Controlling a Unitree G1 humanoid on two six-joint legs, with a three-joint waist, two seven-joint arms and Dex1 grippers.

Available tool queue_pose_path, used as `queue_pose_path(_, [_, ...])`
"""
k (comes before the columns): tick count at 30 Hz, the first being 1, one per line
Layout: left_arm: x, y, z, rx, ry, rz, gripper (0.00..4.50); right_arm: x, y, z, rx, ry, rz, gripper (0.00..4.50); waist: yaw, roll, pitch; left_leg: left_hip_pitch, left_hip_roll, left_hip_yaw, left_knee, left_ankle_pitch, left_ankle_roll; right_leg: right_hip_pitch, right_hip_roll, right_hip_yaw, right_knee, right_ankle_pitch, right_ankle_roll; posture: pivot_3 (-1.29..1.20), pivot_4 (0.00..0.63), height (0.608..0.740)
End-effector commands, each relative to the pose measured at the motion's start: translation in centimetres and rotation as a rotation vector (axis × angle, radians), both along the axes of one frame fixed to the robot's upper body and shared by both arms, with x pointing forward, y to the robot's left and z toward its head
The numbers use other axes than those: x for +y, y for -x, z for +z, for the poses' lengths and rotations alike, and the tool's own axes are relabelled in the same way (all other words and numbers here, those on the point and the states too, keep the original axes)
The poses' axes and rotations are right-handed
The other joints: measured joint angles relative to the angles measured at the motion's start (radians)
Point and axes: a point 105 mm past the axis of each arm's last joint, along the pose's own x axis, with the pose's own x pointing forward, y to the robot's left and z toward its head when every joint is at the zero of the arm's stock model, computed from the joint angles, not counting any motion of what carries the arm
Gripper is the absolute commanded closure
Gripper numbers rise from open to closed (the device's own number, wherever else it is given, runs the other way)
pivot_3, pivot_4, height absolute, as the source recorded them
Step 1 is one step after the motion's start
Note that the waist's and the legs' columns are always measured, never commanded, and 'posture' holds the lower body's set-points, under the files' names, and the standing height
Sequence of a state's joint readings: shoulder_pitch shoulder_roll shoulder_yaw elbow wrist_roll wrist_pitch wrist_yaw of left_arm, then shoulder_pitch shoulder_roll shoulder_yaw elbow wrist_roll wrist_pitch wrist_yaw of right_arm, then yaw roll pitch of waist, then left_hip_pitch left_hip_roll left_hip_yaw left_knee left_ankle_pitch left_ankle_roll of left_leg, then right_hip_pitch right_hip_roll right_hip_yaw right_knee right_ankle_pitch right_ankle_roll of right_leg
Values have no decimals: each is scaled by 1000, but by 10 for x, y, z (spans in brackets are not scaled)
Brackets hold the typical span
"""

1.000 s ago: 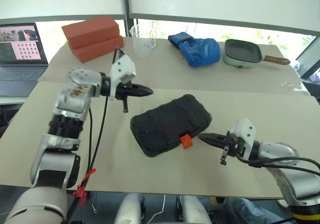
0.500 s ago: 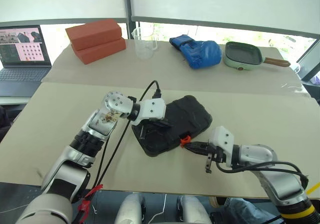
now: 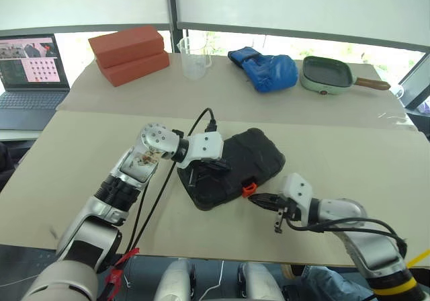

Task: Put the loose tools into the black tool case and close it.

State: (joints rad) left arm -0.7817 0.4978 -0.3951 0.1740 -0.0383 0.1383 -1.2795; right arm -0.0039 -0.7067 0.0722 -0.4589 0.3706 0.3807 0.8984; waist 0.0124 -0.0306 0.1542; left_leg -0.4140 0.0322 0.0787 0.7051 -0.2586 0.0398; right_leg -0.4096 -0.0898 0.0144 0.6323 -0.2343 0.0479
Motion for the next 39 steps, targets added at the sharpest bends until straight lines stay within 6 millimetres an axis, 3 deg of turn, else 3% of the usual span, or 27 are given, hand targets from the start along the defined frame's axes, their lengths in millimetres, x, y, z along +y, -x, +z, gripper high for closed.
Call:
queue_pose_path(1, [5,-3,-10,23,-34,29,4451,1,13,36,-24,-96,51,4500,0,0,0,1,0,0,0,0,0,1,0,0,0,0,0,0,150,738])
queue_pose_path(4, [4,-4,-10,22,-30,31,4451,0,6,43,-38,-108,10,4500,-1,0,0,4,0,-1,-1,0,0,4,0,0,-1,0,0,0,150,738])
queue_pose_path(14, [1,-5,-10,17,-27,26,4451,5,-17,20,-43,-48,-60,4500,0,0,0,5,0,0,-2,0,0,5,-1,0,-1,0,0,0,150,738])
queue_pose_path(18, [1,-7,-8,14,-26,30,4451,3,-13,11,-37,-17,-47,4500,0,0,0,6,0,0,-2,0,0,5,0,0,-1,0,0,0,150,738])
queue_pose_path(27, [2,-7,-10,17,-21,37,4451,-2,-5,40,-44,-124,-81,4500,0,0,0,5,0,-1,-2,0,0,5,0,0,-1,0,0,0,150,738])
queue_pose_path(32, [-2,-6,-11,17,-17,31,4451,-4,3,28,-17,-71,-77,4500,1,0,0,5,0,-1,-2,0,0,5,-1,0,-1,0,0,0,150,738])
queue_pose_path(39, [-4,-6,-10,15,-18,21,4451,3,-5,22,-12,-92,-104,4500,-1,0,0,5,0,-1,-2,0,0,4,0,0,-2,0,0,0,150,738])
